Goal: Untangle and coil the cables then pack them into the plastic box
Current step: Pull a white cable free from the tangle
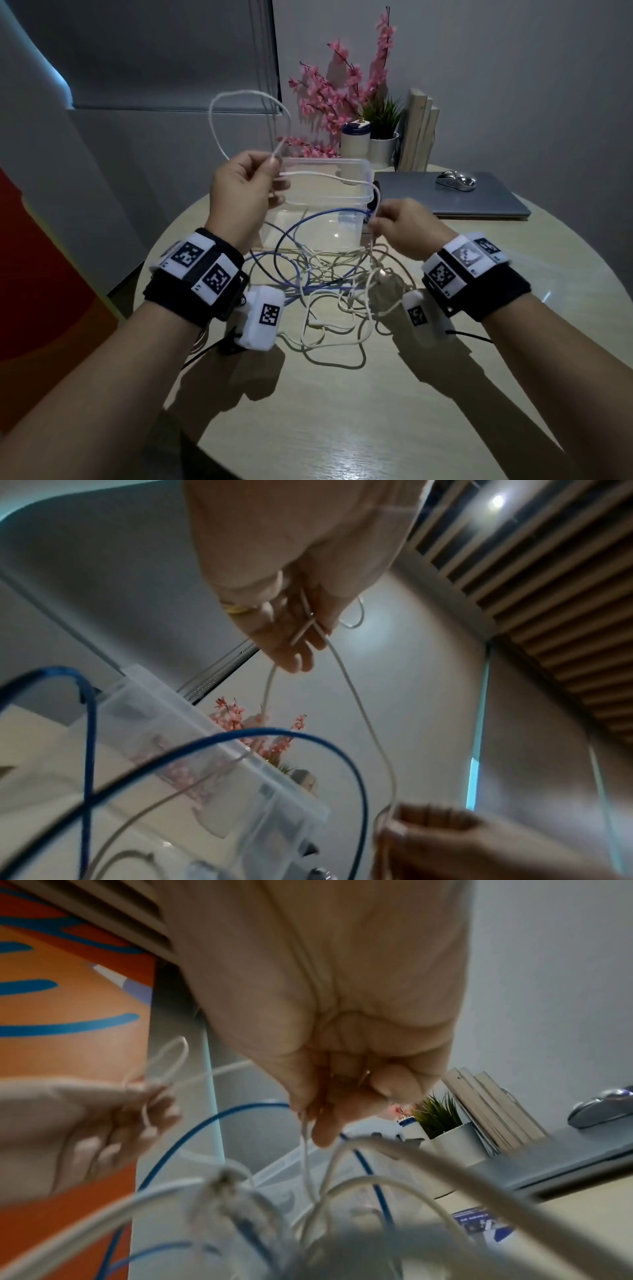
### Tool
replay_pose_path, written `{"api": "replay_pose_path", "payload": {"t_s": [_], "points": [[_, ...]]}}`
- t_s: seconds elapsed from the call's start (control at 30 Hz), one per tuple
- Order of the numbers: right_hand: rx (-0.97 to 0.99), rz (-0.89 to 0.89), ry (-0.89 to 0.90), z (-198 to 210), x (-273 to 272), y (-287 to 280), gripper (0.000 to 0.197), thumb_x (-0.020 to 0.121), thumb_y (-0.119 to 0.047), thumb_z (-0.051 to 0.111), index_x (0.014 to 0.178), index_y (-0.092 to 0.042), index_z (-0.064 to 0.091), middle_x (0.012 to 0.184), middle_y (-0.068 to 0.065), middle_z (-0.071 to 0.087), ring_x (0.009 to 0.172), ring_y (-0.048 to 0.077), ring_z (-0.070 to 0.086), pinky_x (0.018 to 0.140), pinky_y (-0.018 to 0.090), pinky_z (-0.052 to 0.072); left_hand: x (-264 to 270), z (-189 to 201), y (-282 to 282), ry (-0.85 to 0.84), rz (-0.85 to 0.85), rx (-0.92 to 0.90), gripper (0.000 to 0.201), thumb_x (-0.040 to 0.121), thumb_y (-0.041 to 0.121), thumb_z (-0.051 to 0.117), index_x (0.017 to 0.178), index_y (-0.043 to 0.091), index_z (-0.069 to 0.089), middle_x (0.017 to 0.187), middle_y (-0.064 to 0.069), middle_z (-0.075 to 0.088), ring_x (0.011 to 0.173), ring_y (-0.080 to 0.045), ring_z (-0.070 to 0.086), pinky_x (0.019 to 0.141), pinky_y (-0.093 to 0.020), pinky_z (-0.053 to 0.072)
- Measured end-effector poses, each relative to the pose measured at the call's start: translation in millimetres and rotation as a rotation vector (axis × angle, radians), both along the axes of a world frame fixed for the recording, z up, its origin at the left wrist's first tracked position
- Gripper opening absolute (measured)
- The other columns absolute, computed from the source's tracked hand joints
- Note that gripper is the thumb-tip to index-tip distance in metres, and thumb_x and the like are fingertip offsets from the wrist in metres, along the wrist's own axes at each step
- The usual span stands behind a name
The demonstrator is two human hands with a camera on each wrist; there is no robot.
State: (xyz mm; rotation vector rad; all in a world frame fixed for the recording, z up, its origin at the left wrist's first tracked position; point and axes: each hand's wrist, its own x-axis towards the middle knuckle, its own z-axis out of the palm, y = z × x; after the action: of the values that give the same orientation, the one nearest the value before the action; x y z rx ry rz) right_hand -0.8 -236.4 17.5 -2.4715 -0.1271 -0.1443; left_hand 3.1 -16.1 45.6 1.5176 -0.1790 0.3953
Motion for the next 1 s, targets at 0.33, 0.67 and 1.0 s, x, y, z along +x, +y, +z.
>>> {"api": "replay_pose_path", "payload": {"t_s": [0.33,0.67,1.0], "points": [[0.704,-0.074,-0.129,22,1,2,0.022,0.102,-0.010,0.034,0.083,-0.014,0.043,0.071,0.015,0.064,0.046,0.017,0.054,0.037,0.023,0.040,7,-37,-2,0.184,0.014,0.592,0.010,0.090,0.020,0.061,0.091,0.020,0.070,0.081,-0.002,0.071,0.085,-0.023,0.068,0.081,-0.043,0.056],[0.782,-0.038,-0.104,25,-5,-2,0.018,0.102,-0.015,0.038,0.086,-0.016,0.046,0.070,0.008,0.065,0.056,0.015,0.063,0.051,0.026,0.047,-1,-27,-6,0.211,-0.039,0.572,0.013,0.092,0.017,0.059,0.105,0.016,0.063,0.087,-0.007,0.072,0.083,-0.021,0.070,0.074,-0.033,0.054],[0.745,0.080,-0.014,25,-8,1,0.018,0.100,-0.007,0.040,0.083,-0.011,0.048,0.066,0.011,0.064,0.054,0.015,0.063,0.050,0.023,0.048,-5,-22,-8,0.136,-0.153,0.583,0.026,0.095,0.022,0.057,0.120,0.030,0.056,0.101,-0.004,0.068,0.096,-0.017,0.065,0.082,-0.038,0.055]]}}
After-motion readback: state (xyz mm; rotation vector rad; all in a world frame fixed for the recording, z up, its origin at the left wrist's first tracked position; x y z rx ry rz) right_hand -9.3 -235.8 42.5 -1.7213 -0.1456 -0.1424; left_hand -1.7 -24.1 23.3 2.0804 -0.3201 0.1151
